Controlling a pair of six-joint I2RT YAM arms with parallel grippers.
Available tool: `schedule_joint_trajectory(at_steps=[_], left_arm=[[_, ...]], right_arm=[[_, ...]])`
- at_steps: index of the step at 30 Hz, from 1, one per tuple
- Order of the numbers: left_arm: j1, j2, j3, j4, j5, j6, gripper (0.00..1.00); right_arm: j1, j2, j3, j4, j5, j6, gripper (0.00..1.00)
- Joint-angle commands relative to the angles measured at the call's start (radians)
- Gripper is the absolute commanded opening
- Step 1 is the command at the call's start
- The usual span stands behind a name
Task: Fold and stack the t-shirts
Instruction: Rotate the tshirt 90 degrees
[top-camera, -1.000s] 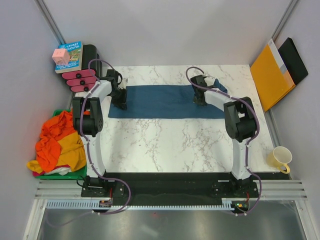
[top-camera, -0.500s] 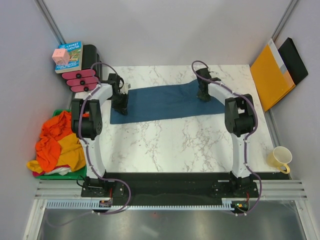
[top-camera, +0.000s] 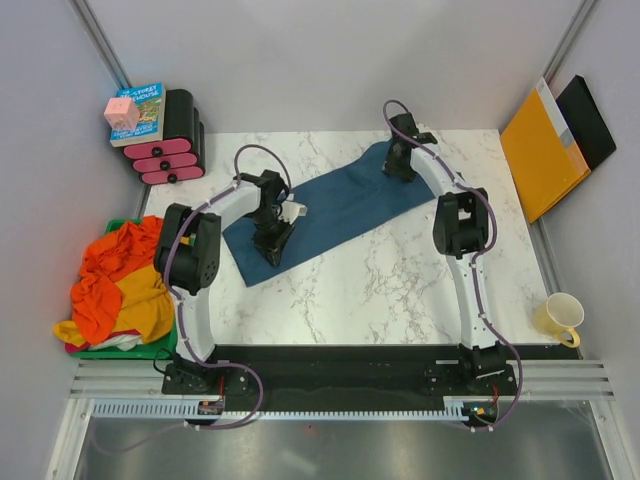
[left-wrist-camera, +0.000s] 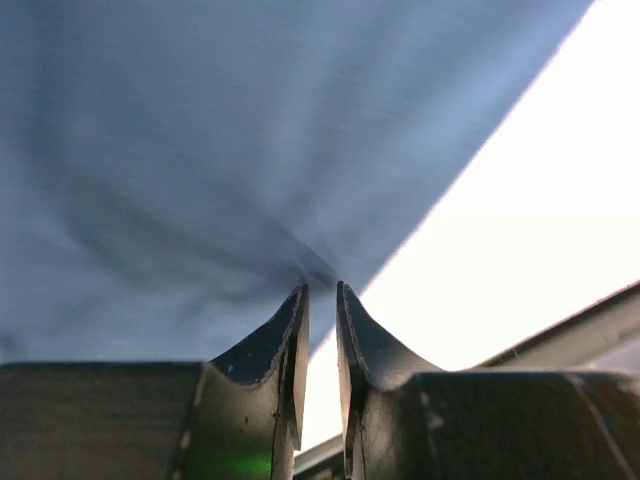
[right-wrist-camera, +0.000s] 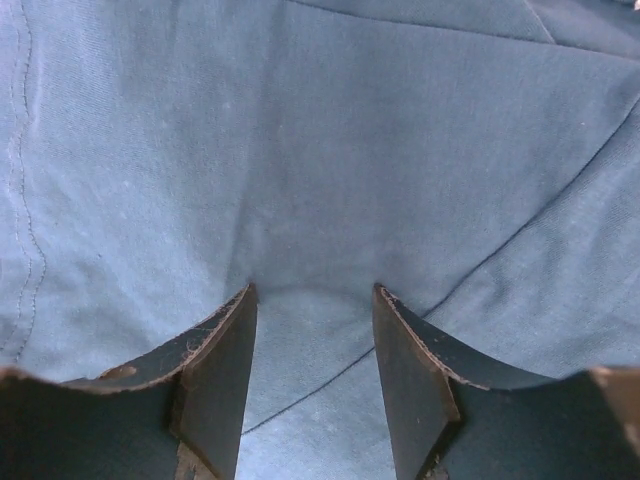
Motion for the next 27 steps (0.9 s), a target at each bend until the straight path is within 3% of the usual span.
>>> schedule_joint_trajectory(at_steps=[1,2,3,4,5,10,14,17,18,21,27], left_arm=[[-0.023,-0.16,0.008,-0.055,0.079,0.061,0.24],[-0.016,-0.192,0.011,-0.038,0.093,0.06,0.25],[-0.005,-0.256,0.03,-0.004,0.099,0.051,0.28],[0.027,-0.28,0.05,0.004,0.113,0.049,0.3],[0.048,-0.296,0.072,0.007,0.149,0.037,0.31],[0.231,-0.243,0.249,0.059,0.168,-0.035,0.32],[0.328,-0.13,0.336,0.065,0.125,-0.106,0.28],[0.366,-0.041,0.358,0.071,0.087,-0.115,0.26],[0.366,-0.022,0.363,0.07,0.079,-0.114,0.25],[0.366,0.022,0.363,0.096,0.062,-0.11,0.24],[0.408,0.012,0.301,0.146,0.084,-0.147,0.24]], right_arm=[[0.001,-0.126,-0.088,0.065,-0.041,0.007,0.57],[0.003,-0.201,-0.282,0.15,-0.036,0.012,0.58],[0.004,-0.359,-0.382,0.242,-0.027,0.031,0.59],[0.004,-0.428,-0.462,0.374,-0.021,0.045,0.62],[0.011,-0.481,-0.541,0.4,-0.01,0.055,0.63],[0.115,-0.647,-0.584,0.308,-0.027,0.016,0.63],[0.335,-0.714,-0.708,0.315,-0.041,-0.01,0.57],[0.477,-0.698,-0.755,0.311,-0.004,0.019,0.32],[0.507,-0.695,-0.768,0.318,0.008,0.033,0.16],[0.619,-0.66,-0.787,0.343,0.042,0.048,0.0],[0.777,-0.531,-0.713,0.389,0.081,0.07,0.0]])
